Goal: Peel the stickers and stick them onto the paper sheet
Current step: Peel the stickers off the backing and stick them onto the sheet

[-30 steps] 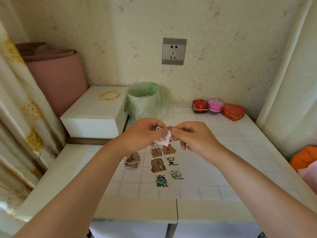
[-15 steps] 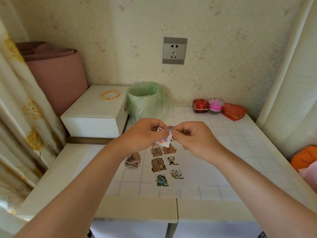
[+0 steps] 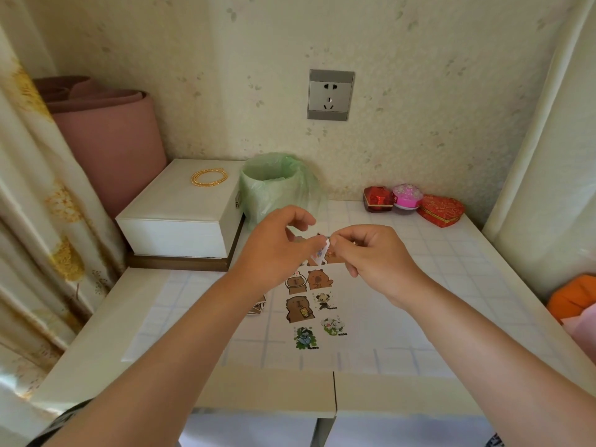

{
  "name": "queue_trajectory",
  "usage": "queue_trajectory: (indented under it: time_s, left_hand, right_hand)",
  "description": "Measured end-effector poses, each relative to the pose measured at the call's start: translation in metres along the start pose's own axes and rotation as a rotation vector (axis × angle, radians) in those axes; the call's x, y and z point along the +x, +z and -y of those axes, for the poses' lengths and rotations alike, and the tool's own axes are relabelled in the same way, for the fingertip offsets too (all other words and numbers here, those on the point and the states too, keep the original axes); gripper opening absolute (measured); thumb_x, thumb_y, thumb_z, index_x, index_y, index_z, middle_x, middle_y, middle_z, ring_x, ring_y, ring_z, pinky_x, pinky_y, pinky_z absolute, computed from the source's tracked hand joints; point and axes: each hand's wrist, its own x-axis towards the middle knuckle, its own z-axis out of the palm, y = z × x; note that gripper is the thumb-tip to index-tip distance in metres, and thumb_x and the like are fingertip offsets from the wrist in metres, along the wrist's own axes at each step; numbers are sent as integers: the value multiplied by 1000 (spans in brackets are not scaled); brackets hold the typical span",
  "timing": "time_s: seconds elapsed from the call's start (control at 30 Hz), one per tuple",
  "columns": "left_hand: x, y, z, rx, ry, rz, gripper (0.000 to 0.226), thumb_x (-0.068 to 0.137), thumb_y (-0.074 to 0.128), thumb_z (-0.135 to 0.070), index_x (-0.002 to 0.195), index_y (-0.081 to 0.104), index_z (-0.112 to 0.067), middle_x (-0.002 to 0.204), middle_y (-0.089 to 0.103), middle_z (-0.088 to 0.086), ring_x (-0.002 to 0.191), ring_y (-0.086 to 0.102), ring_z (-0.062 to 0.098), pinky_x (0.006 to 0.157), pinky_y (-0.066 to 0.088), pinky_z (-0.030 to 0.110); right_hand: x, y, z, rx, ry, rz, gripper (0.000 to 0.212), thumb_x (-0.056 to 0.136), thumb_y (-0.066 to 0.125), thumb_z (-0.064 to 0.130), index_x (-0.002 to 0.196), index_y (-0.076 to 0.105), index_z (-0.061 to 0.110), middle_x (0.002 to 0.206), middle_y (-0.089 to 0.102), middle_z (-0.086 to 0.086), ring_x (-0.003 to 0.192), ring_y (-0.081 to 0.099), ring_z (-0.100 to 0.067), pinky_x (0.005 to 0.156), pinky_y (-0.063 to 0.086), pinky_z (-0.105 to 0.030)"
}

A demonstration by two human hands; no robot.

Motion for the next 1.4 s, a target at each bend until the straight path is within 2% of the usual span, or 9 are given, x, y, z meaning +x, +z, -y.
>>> queue_trajectory:
  time_s: [0.17, 0.3, 0.4, 0.57, 0.73, 0.93, 1.03, 1.13, 1.4]
  left_hand:
    - [0, 3, 0, -90, 6, 42, 2, 89, 71, -21, 90, 70, -21, 81, 69, -10, 57, 59, -3, 61, 50, 17]
    - [1, 4, 2, -149, -15, 122, 16, 94, 65, -19, 105, 71, -28, 96, 73, -8, 74, 69, 4, 80, 59, 35]
    - [1, 3, 1, -161, -25, 132, 14, 94, 65, -17, 104, 69, -27, 95, 70, 2, 71, 68, 6, 81, 60, 42]
    - [2, 1, 1, -140, -29, 109, 11, 92, 69, -18, 101, 72, -22, 86, 63, -3, 62, 65, 0, 70, 58, 31]
    - [3, 1, 2, -104, -12, 84, 10, 90, 71, -20, 99, 72, -24, 81, 63, -9, 60, 64, 0, 63, 54, 24]
    - [1, 5, 2, -46, 26, 2, 14, 86, 75, -26, 97, 68, -29, 100, 63, -13, 72, 61, -4, 61, 43, 4]
    - [1, 4, 0, -65, 20, -21, 9, 84, 76, -27, 84, 67, -25, 85, 68, -8, 61, 58, -1, 61, 48, 13]
    - [-2, 5, -5, -168, -94, 82, 10, 92, 67, -21, 87, 74, -16, 82, 75, 0, 70, 69, 11, 66, 60, 33]
    - [-1, -4, -9, -292, -189, 79, 8, 90, 71, -15, 84, 72, -10, 86, 76, 8, 70, 74, 15, 67, 63, 37]
  right_hand:
    - [-1, 2, 1, 31, 12, -23, 20, 94, 65, 21, 79, 79, 21, 59, 64, -17, 49, 46, -14, 50, 37, -17]
    - [1, 2, 1, 127, 52, -21, 16, 93, 68, 19, 81, 78, 13, 80, 68, -28, 48, 50, -15, 46, 36, -13]
    - [1, 2, 0, 138, 67, -18, 16, 92, 68, 20, 81, 78, 14, 82, 68, -30, 51, 50, -18, 46, 35, -17]
    - [1, 0, 0, 116, 70, -14, 16, 93, 67, 21, 83, 78, 13, 81, 68, -29, 51, 51, -15, 46, 36, -12]
    - [0, 0, 2, 36, 46, -15, 18, 94, 66, 24, 80, 78, 21, 60, 63, -20, 51, 46, -12, 49, 37, -11]
    - [-2, 0, 3, -5, 35, -23, 22, 95, 63, 21, 79, 78, 18, 50, 58, -8, 49, 46, -10, 50, 38, -11]
    - [-1, 0, 3, 4, 30, -50, 20, 94, 63, 20, 82, 78, 15, 47, 55, -4, 44, 43, -4, 49, 36, -10]
    - [1, 1, 3, 0, 18, -72, 18, 94, 63, 17, 82, 77, 14, 44, 54, 5, 42, 44, -4, 48, 38, -12]
    - [6, 12, 12, -80, -66, -95, 20, 91, 64, 18, 73, 72, 22, 68, 70, 8, 51, 56, 0, 56, 45, -18]
